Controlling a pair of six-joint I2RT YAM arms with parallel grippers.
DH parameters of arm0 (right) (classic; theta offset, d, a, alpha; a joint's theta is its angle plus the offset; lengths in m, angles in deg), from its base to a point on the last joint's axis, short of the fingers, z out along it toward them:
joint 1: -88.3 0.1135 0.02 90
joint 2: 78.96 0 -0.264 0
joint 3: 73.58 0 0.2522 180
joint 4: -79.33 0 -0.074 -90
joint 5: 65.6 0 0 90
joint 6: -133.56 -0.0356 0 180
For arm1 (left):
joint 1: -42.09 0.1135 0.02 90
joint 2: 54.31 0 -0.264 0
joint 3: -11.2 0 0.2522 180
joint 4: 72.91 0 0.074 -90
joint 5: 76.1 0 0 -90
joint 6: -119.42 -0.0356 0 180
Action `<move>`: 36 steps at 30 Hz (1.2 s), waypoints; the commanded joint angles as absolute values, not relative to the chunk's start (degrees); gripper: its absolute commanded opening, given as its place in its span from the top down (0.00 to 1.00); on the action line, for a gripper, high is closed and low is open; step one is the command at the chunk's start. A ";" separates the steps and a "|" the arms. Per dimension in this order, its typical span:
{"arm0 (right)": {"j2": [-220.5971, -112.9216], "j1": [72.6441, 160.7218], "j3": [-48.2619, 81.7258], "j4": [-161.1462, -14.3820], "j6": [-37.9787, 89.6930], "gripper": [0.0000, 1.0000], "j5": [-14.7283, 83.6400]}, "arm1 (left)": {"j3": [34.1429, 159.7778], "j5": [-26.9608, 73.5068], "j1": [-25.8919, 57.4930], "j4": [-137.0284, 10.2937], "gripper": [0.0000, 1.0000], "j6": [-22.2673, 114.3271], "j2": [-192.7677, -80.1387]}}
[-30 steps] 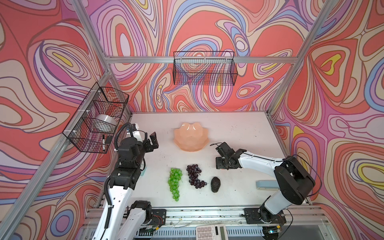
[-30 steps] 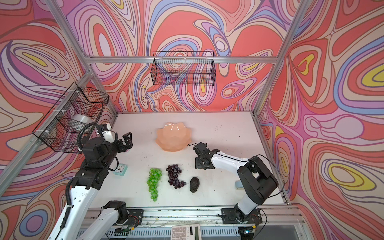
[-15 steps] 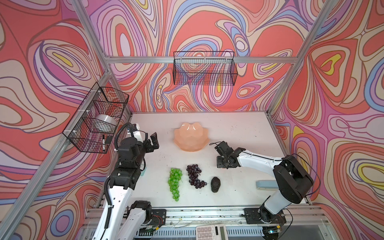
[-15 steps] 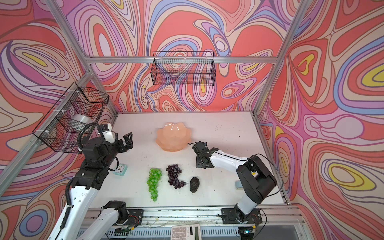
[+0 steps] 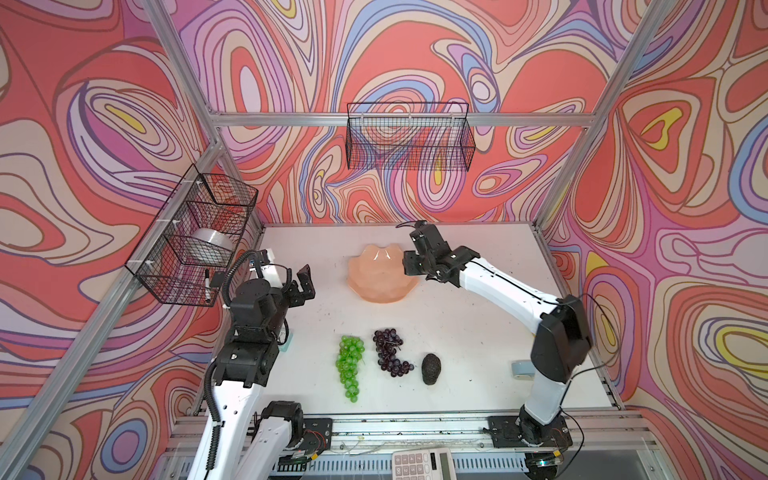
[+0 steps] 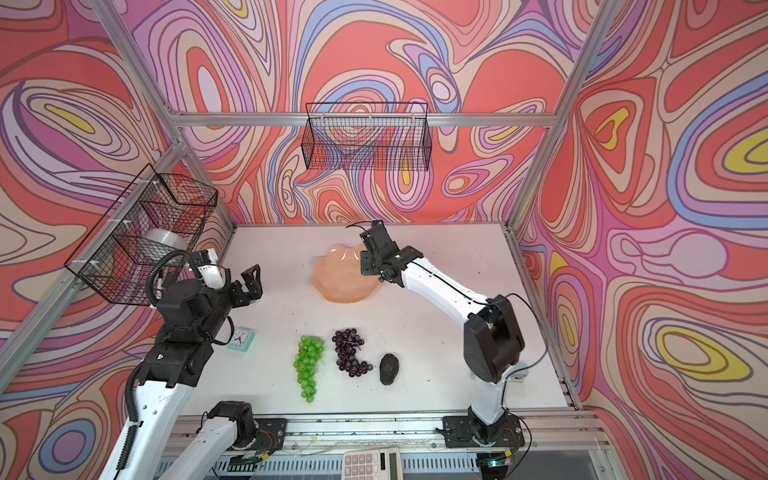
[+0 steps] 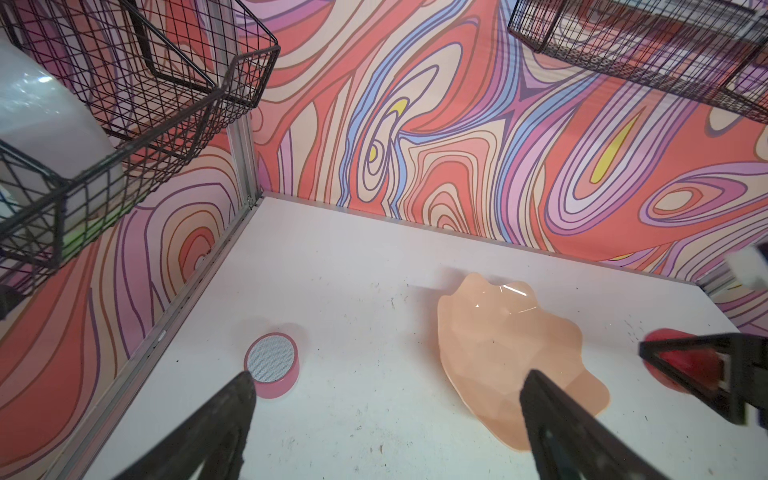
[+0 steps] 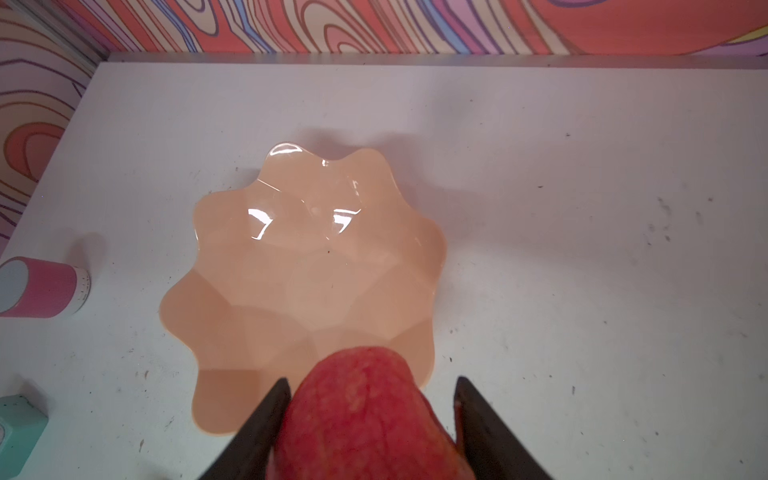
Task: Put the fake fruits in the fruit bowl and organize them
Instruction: 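Carry the red apple with the right gripper over the peach bowl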
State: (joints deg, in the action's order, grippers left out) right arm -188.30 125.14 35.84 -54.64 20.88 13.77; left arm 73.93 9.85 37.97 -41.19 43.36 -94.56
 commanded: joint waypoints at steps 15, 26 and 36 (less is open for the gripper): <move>-222.08 125.45 68.30 -48.26 27.01 0.56 16.85 | 73.07 9.23 38.40 -40.88 0.00 44.61 -92.71; -225.47 125.47 71.75 -46.57 28.55 0.36 17.03 | 73.03 8.54 38.51 -40.76 0.00 45.15 -92.65; -226.61 125.47 71.48 -46.79 28.53 0.24 18.36 | 73.11 7.58 38.57 -39.89 0.00 46.33 -94.02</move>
